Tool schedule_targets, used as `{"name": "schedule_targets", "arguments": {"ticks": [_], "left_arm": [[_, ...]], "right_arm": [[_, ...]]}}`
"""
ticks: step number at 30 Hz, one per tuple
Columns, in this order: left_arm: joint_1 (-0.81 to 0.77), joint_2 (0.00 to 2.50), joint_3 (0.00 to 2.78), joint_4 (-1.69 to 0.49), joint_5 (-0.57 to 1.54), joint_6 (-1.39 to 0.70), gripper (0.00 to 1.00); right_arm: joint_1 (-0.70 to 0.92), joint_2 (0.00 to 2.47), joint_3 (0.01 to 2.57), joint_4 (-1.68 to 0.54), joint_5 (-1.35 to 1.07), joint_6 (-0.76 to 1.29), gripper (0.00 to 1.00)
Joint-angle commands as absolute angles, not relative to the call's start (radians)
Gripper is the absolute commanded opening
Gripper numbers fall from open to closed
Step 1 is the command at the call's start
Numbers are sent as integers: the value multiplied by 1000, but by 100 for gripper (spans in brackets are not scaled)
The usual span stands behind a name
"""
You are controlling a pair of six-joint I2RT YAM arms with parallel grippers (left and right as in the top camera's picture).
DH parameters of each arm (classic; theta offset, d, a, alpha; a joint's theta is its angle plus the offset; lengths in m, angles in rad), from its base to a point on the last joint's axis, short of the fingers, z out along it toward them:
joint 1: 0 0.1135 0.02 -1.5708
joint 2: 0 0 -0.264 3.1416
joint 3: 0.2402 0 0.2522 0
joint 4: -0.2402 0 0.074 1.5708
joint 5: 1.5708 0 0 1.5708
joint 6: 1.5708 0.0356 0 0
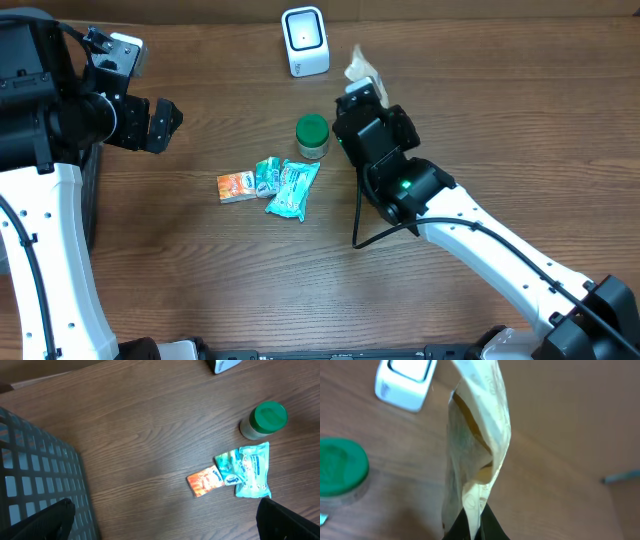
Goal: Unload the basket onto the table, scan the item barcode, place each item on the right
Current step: 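Hold the bean bag in front of the white scanner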
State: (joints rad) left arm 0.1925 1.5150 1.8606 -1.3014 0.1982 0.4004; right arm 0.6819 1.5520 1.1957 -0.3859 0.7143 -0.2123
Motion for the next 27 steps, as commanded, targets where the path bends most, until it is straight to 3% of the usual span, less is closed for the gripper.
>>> {"name": "schedule_targets", "arguments": {"ticks": [1,11,18,27], "left_arm": [[196,1510,1883,-1302,202,423,100],[196,1510,1883,-1302,202,423,100],[196,1510,1883,-1302,202,423,100],[196,1510,1883,-1302,202,423,100]], "right_arm": [[687,1544,1213,-305,739,-406,4],[687,1637,1213,144,739,-847,4],[668,1831,1251,485,726,-1108,4],[585,2115,1556,536,647,-1177,4]]}}
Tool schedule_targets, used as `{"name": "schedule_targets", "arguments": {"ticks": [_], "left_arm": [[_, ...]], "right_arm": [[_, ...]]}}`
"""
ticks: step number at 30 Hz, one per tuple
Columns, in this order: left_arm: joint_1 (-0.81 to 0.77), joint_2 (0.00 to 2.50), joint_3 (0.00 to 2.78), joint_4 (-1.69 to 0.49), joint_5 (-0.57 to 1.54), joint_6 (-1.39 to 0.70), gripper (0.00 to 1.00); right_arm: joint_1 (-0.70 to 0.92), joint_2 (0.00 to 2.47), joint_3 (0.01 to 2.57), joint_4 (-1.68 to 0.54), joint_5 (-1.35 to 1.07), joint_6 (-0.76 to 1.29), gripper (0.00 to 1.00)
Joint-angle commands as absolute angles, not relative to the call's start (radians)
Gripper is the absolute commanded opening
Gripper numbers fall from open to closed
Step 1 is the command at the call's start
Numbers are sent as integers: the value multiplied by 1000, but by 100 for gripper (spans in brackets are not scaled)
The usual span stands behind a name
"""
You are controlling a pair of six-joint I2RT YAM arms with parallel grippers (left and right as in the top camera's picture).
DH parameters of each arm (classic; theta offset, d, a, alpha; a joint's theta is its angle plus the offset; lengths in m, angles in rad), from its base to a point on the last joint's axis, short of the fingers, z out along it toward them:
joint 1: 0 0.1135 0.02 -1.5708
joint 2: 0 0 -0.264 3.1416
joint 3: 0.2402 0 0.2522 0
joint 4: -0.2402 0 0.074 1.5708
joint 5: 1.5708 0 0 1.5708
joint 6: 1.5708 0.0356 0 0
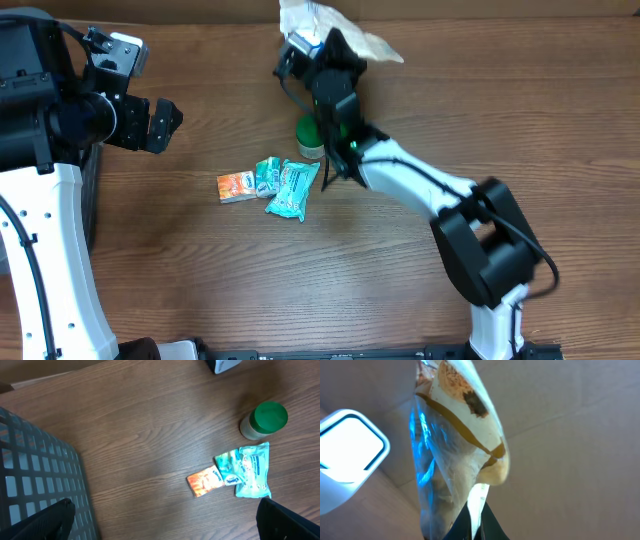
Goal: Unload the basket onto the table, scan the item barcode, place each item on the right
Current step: 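Hold the bean bag in front of the white scanner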
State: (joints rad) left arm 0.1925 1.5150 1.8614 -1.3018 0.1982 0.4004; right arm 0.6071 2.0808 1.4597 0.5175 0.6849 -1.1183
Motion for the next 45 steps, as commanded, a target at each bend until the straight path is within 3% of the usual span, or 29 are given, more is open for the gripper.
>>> {"name": "schedule_targets", "arguments": {"ticks": [1,8,28,36,45], "left_arm": [[196,1510,1883,-1302,202,423,100],[196,1510,1883,-1302,202,423,100],[196,1510,1883,-1302,202,423,100],[196,1510,1883,-1302,202,423,100],[196,1510,1883,-1302,202,423,100]], "right_arm": [[581,2136,1579,537,633,-1196,4],[560,2214,1608,539,566,-1314,4],[560,2269,1608,551,574,-1317,4],[579,2246,1608,674,656,-1318,4],[582,1990,1608,371,690,-1202,4]]}}
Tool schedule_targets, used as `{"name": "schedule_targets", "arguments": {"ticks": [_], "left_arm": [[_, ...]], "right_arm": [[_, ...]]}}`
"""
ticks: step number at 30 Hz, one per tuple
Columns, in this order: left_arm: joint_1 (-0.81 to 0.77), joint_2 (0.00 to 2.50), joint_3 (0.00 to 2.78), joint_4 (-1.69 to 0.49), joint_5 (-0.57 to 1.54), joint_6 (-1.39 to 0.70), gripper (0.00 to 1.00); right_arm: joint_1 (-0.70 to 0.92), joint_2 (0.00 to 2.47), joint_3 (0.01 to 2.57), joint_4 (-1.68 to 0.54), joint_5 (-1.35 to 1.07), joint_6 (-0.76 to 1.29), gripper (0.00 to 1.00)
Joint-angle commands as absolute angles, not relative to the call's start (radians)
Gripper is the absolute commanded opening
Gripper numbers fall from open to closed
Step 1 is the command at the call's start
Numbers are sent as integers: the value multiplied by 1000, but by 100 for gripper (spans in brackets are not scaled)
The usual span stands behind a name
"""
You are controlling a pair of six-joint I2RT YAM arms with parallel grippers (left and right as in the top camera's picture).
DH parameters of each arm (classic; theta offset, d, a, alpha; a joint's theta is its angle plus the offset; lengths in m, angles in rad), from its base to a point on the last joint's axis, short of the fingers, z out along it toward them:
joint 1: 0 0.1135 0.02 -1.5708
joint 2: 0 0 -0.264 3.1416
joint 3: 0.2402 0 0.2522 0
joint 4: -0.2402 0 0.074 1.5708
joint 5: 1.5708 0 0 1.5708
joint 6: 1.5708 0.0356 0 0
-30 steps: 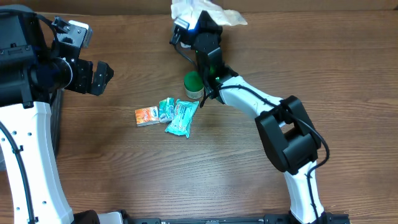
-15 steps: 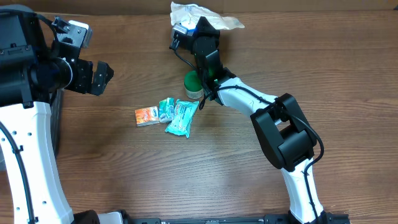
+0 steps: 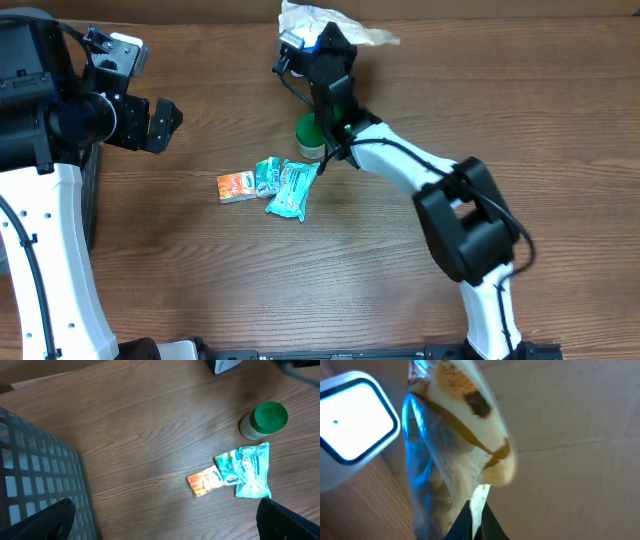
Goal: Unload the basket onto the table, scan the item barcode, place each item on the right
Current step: 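Hold the bean bag in front of the white scanner, then carry the bean bag right and lower it onto the table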
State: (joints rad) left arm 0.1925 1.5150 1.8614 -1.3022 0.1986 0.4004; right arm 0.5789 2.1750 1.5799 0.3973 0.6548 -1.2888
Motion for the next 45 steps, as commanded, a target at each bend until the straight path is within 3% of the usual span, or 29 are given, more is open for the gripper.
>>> {"name": "schedule_targets", "arguments": {"ticks": [1,8,13,21,29,45], "left_arm": [[196,1510,1883,-1302,202,423,100],[196,1510,1883,-1302,202,423,100],[196,1510,1883,-1302,202,423,100],[196,1510,1883,-1302,202,423,100],[196,1510,1883,-1302,202,423,100],[196,1510,1883,-1302,202,423,100]], "right_arm": [[582,1940,1608,304,691,-1152,4],[567,1592,1608,-219,634,-640,4],[452,1372,1608,-636,271,-232,4],[76,1290,1592,-1024,-290,-22,4],[-197,1384,1429,-1018,-497,-23,4],[-419,1639,1248,-883,-532,-2,4]]}}
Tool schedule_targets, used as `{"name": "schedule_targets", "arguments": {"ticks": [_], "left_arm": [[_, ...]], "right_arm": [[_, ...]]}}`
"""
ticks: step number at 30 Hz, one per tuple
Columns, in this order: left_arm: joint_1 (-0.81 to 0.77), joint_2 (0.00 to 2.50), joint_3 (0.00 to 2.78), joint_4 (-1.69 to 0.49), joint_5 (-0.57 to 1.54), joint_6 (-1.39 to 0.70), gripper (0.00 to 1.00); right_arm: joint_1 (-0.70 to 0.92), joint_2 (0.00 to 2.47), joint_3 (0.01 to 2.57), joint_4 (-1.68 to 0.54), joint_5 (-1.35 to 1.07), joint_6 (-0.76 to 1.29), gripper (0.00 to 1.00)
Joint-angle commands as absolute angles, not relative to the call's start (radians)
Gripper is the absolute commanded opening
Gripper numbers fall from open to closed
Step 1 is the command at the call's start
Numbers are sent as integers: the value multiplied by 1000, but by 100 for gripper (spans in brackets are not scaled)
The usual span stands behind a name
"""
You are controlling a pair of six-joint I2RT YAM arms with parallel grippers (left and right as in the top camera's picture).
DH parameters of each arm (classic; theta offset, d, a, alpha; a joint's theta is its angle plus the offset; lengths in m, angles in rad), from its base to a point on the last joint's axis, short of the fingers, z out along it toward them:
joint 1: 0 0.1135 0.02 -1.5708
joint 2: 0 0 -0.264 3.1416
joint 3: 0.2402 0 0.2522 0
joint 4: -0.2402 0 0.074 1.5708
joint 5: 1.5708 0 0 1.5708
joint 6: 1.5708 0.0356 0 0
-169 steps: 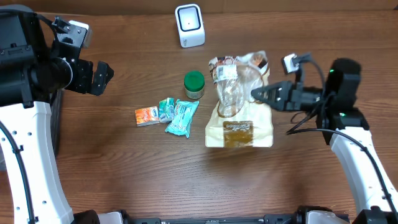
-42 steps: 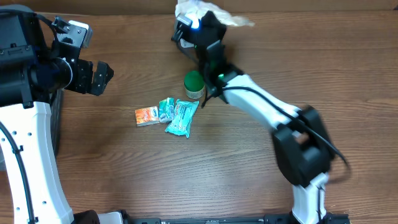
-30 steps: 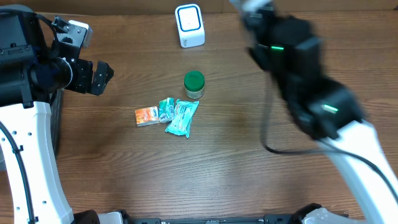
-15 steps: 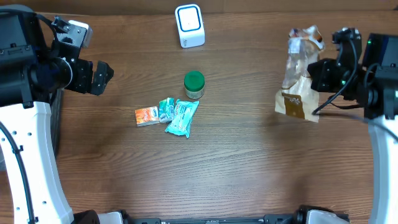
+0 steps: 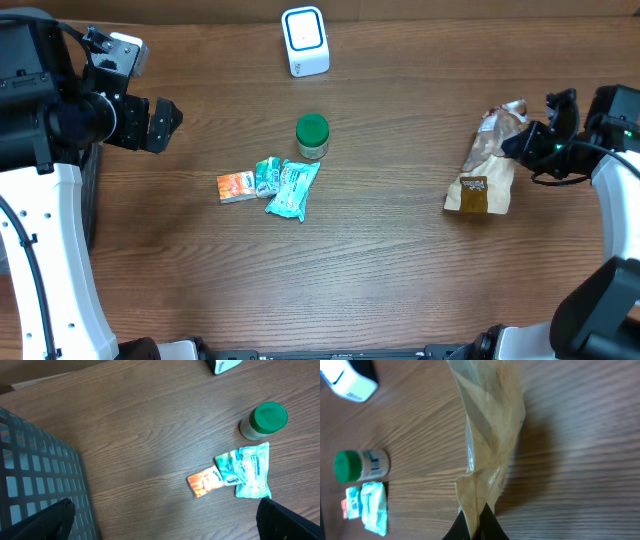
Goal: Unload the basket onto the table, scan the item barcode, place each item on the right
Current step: 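Carry the bean bag right and lower it onto the table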
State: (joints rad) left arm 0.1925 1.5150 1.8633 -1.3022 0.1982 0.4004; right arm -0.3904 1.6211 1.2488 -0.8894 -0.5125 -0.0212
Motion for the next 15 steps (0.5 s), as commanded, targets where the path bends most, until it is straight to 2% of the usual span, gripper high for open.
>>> {"name": "schedule_targets", "arguments": {"ticks": [1,13,14,15], "left_arm": [[196,1510,1883,-1302,202,423,100],[196,1510,1883,-1302,202,423,99],[196,1510,1883,-1302,202,423,100],[196,1510,1883,-1302,202,423,100]], "right_arm": [[-430,1650,1248,-883,-526,-2,4],[-456,1763,1247,-868,-451,1,4],[-456,1763,1247,-869,-438,1,9],[-456,1763,1248,-873,-418,1,28]]}}
